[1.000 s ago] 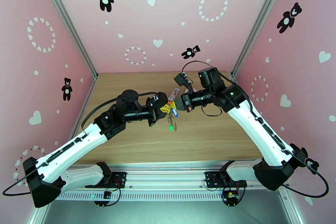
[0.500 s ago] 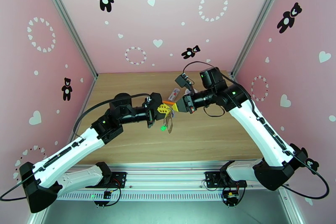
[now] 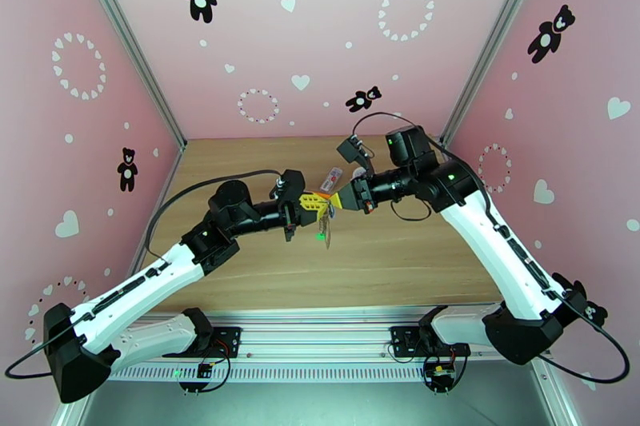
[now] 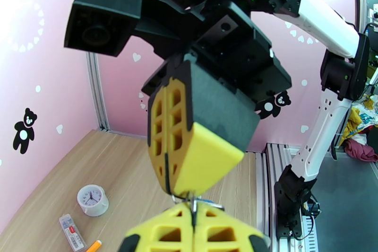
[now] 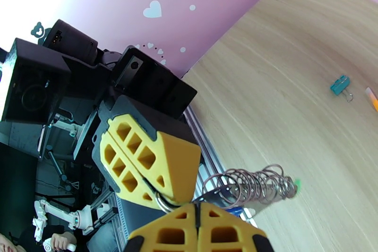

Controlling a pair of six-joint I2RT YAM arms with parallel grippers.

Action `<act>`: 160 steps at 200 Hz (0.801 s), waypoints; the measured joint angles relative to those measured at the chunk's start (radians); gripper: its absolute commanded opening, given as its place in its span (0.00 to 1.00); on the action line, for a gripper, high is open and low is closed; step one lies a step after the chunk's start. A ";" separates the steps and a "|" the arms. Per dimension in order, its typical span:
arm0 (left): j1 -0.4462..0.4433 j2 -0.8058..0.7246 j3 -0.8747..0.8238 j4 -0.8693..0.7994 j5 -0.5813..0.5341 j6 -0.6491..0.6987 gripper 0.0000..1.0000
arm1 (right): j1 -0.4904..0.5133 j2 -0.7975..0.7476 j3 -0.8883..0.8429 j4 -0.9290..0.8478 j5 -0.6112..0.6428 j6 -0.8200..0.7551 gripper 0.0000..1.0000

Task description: Remove the keys from the keyring

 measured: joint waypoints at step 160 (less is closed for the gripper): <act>-0.002 0.088 0.282 -0.495 -0.037 0.138 0.31 | 0.012 0.036 0.072 -0.074 0.014 -0.053 0.00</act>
